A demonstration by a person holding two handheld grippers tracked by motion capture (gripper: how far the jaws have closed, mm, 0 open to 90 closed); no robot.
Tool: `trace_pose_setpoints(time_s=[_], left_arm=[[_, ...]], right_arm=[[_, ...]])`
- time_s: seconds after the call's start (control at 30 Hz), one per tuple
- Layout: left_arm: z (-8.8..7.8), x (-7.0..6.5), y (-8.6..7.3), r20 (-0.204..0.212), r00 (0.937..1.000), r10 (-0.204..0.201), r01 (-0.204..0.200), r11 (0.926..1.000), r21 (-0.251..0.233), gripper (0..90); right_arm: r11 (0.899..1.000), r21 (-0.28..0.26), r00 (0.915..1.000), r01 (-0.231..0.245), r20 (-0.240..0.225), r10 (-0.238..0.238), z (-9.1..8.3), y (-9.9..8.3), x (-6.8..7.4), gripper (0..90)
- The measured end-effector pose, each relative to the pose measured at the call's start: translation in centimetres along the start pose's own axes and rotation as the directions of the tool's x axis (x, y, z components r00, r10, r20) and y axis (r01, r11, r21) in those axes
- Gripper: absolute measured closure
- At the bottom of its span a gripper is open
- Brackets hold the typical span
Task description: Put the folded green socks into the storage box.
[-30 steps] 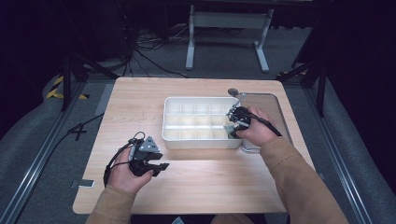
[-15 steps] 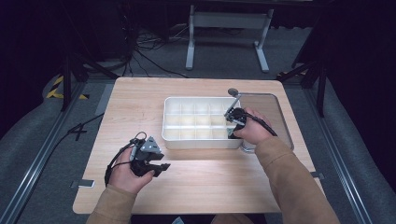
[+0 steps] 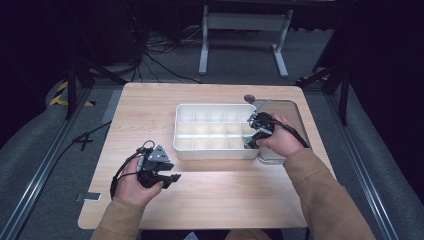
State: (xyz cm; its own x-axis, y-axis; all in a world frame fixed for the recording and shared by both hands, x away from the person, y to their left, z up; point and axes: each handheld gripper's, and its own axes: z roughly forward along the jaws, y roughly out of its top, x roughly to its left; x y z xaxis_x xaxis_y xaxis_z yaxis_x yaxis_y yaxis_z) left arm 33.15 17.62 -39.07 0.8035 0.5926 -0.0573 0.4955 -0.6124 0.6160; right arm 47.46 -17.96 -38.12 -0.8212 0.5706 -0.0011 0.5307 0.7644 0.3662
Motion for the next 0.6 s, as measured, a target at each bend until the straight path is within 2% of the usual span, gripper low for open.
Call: trace_pose_setpoints(time_s=[0.07,0.13,0.23,0.3,0.43,0.53,0.6], left_arm=[[0.0,-0.1,0.0,0.005,1.0,-0.007,0.007,1.0,0.0,54.5],[-0.2,-0.2,0.1,0.002,1.0,-0.006,0.006,1.0,-0.001,53.6],[-0.5,-0.5,0.2,0.003,0.9999,-0.011,0.011,0.9999,0.006,52.3],[-0.7,-0.6,0.3,0.003,1.0,-0.009,0.009,0.9999,0.005,52.0],[-1.0,-0.8,0.5,0.006,0.9999,-0.009,0.009,1.0,0.002,51.4],[-1.1,-1.0,0.5,0.014,0.9999,-0.01,0.01,1.0,-0.001,51.2],[-1.3,-1.2,0.6,0.013,0.9999,0.009,-0.009,0.9999,0.01,50.6]], right_arm=[[1.0,-0.021,1.0,0.003,0.0,-0.003,-0.5,-0.1,0.2,60.4],[0.995,-0.096,0.9998,0.017,0.008,-0.016,-1.8,-0.5,0.8,58.9],[0.978,-0.207,0.9991,0.015,-0.035,-0.023,-3.5,-1.2,1.8,57.4],[0.966,-0.256,0.9989,0.021,-0.034,-0.031,-4.4,-1.8,2.5,56.5],[0.949,-0.314,0.9984,0.023,-0.042,-0.038,-5.7,-2.7,3.7,54.8],[0.931,-0.363,0.9975,0.037,-0.043,-0.056,-6.6,-3.4,4.5,54.4],[0.92,-0.39,0.9966,0.028,-0.061,-0.057,-6.9,-4.0,5.1,53.1]])
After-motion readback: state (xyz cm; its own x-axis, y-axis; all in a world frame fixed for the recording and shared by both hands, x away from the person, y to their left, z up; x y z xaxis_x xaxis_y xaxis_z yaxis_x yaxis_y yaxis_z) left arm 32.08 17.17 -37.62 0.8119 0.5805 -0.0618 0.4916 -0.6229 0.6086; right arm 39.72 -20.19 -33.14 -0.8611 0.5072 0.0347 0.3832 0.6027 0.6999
